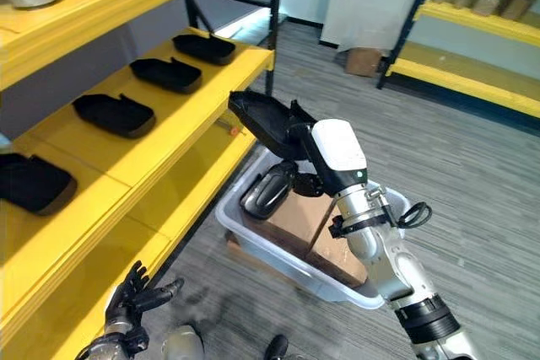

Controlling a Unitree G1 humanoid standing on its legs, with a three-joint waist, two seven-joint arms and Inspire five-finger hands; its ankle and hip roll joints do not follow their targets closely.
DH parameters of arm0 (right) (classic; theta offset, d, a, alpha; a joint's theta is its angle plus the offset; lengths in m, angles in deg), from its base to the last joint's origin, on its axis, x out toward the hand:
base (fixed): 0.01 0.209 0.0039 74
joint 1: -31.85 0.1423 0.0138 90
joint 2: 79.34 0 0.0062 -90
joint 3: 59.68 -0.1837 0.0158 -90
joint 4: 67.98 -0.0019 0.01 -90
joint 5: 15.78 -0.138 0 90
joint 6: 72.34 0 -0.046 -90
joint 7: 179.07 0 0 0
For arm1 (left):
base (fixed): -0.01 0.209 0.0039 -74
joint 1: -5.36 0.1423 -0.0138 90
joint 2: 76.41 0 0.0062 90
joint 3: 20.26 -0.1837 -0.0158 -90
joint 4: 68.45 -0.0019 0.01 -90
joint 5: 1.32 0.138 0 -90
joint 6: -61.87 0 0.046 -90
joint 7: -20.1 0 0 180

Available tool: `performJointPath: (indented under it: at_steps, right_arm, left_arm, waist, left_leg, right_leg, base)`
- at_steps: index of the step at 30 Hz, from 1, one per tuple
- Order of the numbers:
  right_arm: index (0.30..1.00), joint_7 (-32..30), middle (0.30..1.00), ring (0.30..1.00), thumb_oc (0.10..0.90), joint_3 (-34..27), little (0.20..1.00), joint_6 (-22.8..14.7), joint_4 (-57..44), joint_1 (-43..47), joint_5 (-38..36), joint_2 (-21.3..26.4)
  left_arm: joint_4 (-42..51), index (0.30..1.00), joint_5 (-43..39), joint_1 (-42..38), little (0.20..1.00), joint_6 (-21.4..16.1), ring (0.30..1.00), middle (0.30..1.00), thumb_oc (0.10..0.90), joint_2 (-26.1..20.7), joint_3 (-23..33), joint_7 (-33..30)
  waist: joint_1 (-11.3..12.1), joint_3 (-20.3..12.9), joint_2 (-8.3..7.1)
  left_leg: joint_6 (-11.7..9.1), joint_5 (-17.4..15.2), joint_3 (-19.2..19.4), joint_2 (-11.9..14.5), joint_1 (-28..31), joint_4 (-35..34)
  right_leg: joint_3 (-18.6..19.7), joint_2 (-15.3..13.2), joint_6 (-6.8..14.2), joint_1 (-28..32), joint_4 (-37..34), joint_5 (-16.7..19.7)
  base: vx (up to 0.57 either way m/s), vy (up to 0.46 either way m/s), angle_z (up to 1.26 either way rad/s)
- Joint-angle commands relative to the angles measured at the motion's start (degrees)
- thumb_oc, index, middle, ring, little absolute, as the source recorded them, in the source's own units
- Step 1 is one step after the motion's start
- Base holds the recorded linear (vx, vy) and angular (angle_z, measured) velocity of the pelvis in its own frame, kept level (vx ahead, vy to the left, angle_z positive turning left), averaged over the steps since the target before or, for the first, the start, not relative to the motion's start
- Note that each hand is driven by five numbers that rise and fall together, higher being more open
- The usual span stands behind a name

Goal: Move parts from the plastic box to the shelf.

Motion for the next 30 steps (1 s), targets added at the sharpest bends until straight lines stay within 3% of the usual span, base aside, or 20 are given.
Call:
performJointPath:
  at_steps: [1, 4, 7, 16, 20, 27, 30]
  right_arm:
    - [0.3, -8.3, 0.3, 0.3, 0.4, -11.2, 0.3, -3.9, -8.2, 4.4, 2.1, -0.5]
    - [0.3, -8.5, 0.3, 0.3, 0.4, -13.0, 0.3, -3.6, -8.6, 2.6, 2.0, -0.9]
    - [0.3, -9.1, 0.3, 0.3, 0.4, -14.7, 0.3, -3.3, -9.9, 1.8, 2.3, -1.7]
    - [0.3, -8.8, 0.3, 0.3, 0.4, -12.9, 0.3, -3.3, -10.4, 3.3, 3.4, -2.6]
    - [0.3, -5.9, 0.3, 0.3, 0.4, -8.5, 0.3, -2.8, -8.3, 6.2, 2.4, -3.4]
    - [0.3, -4.9, 0.3, 0.3, 0.4, -7.0, 0.3, -2.1, -6.7, 6.4, 4.1, -4.8]
    - [0.3, -4.5, 0.3, 0.3, 0.4, -6.4, 0.3, -1.9, -5.9, 6.4, 4.9, -4.8]
  left_arm:
    - [7.8, 1.0, 0.0, -3.5, 1.0, -4.1, 1.0, 1.0, 0.9, -3.5, -1.2, 0.5]
    - [8.8, 1.0, 1.5, -3.0, 1.0, -4.3, 1.0, 1.0, 0.9, -4.0, -1.5, 0.8]
    - [8.6, 1.0, 2.2, -2.3, 1.0, -4.4, 1.0, 1.0, 0.9, -3.8, -0.6, 0.7]
    - [8.5, 1.0, 2.9, -1.7, 1.0, -4.7, 1.0, 1.0, 0.9, -3.2, 0.4, 0.0]
    - [9.3, 1.0, 2.1, -0.6, 1.0, -5.1, 1.0, 1.0, 0.9, -3.1, 0.6, 0.5]
    - [9.8, 1.0, 3.2, 0.4, 1.0, -4.9, 1.0, 1.0, 0.9, -3.8, 2.1, 0.5]
    - [9.7, 1.0, 4.1, -0.5, 1.0, -4.9, 1.0, 1.0, 0.9, -4.7, 2.1, 0.1]
  waist:
    - [-2.6, -7.0, 1.25]
    - [-2.4, -8.4, 0.72]
    - [-1.0, -8.5, 0.25]
    - [0.6, -9.1, -1.66]
    - [3.5, -8.9, -3.73]
    - [6.3, -8.1, -4.88]
    - [6.2, -7.6, -4.84]
  left_leg:
    - [-3.8, 3.1, 3.1, 2.6, 12.3, -29.2]
    - [-3.2, 5.1, 3.8, -1.4, 16.5, -39.8]
    - [-2.5, 5.8, 3.2, -4.8, 17.9, -44.8]
    - [-1.1, 4.4, 0.8, -8.1, 16.4, -45.6]
    - [1.1, 2.4, -1.6, -12.0, 15.7, -45.4]
    - [3.9, 1.2, -6.3, -17.0, 14.4, -45.5]
    - [4.8, 0.5, -8.6, -18.5, 14.5, -45.7]
  right_leg:
    - [5.2, -4.3, 9.4, -3.2, 8.3, -3.5]
    - [4.3, -8.2, 12.0, -3.7, 8.9, -0.2]
    - [3.1, -11.4, 14.6, -2.9, 6.9, 4.0]
    - [1.3, -14.5, 17.7, -1.1, 3.4, 9.7]
    - [1.8, -17.2, 19.4, 0.3, 1.3, 15.2]
    - [-0.7, -21.4, 19.6, 2.6, 3.1, 18.9]
    - [0.6, -22.8, 19.6, 2.6, 7.4, 18.9]
  base:
    - [0.06, 0.422, 1.07]
    - [0.05, 0.341, 1.45]
    - [0.01, 0.271, 0.42]
    - [-0.01, 0.125, 0.32]
    - [-0.01, 0.249, 0.06]
    - [0.01, 0.171, 0.34]
    - [0.07, 0.198, 0.56]
